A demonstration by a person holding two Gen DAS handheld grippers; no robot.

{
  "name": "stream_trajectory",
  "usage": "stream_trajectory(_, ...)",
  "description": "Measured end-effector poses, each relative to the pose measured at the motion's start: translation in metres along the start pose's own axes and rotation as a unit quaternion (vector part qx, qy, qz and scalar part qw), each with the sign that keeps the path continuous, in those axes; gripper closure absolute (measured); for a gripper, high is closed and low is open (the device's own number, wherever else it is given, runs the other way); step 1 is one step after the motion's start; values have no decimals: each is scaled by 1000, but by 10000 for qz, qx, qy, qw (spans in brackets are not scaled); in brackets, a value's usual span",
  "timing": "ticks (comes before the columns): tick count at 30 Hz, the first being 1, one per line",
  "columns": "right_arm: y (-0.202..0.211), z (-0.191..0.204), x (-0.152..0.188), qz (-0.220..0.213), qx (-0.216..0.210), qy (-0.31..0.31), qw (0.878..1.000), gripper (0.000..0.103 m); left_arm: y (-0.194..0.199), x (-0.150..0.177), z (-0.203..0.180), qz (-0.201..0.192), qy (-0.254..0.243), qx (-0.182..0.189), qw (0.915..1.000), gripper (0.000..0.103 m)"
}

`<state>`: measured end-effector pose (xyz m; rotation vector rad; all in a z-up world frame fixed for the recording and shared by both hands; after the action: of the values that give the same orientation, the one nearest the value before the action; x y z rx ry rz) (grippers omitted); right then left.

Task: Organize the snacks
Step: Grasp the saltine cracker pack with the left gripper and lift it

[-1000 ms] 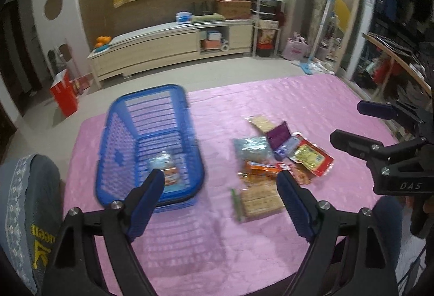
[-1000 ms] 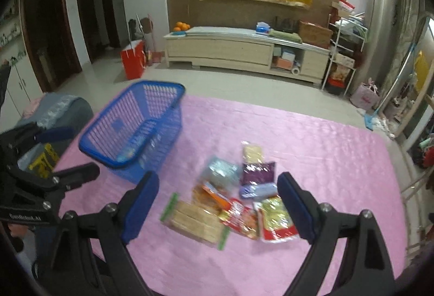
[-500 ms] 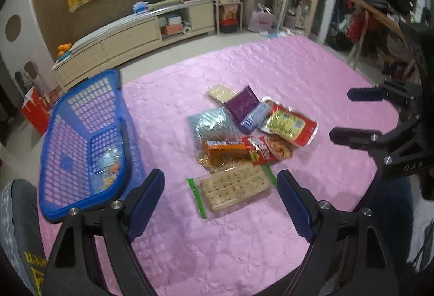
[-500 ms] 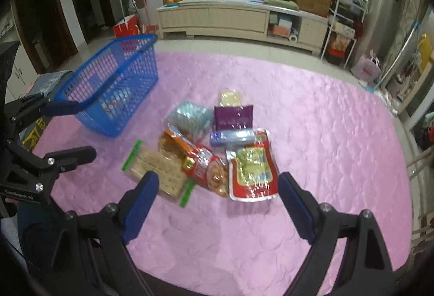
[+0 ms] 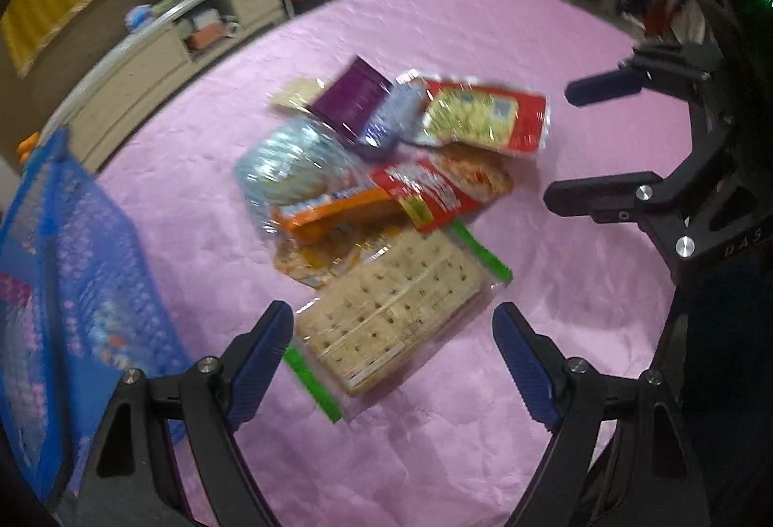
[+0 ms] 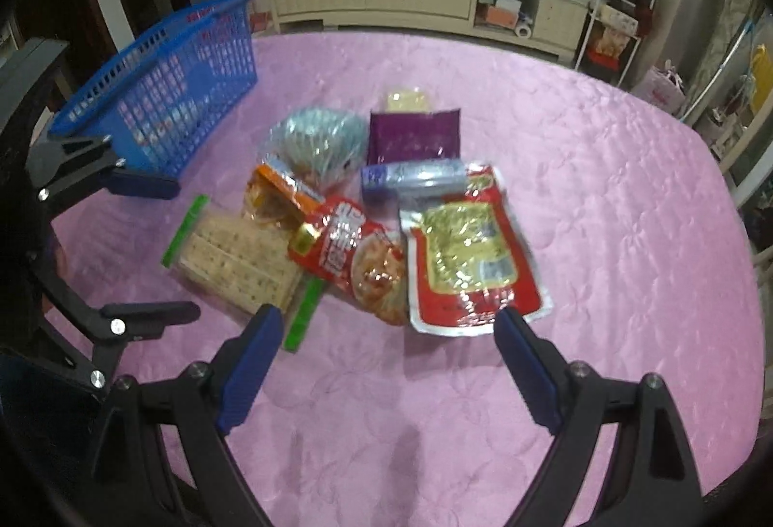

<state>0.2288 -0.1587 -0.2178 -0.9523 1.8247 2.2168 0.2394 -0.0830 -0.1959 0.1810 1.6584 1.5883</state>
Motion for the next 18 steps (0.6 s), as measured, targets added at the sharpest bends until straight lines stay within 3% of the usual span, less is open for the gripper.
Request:
stream_trajectory(5,-6,-7,2,-43,48,-146,9999,12,-20,-4,-4,37,-424,-86,9991,20)
stream_trajectory(9,-9,-16,3,1,-4,-239,9997,11,-36,-9,-4,235,-663,114,9975,20)
stream_trajectory(18,-8,-23,8,104,-98,-242,9996,11,-51,-2,-4,314,-466,322,9979,21)
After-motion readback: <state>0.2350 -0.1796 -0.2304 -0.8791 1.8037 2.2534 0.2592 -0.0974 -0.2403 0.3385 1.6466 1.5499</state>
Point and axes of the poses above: each gripper's, at about its wrist camera, not at the fingertips, and y roughly against the way its jaws point, z to its left, x to its underside, the point moved 1 cm from there along -y, roughly the way its jaws point, and after that the axes turned 4 degrees about -x, right-handed, at the moved point
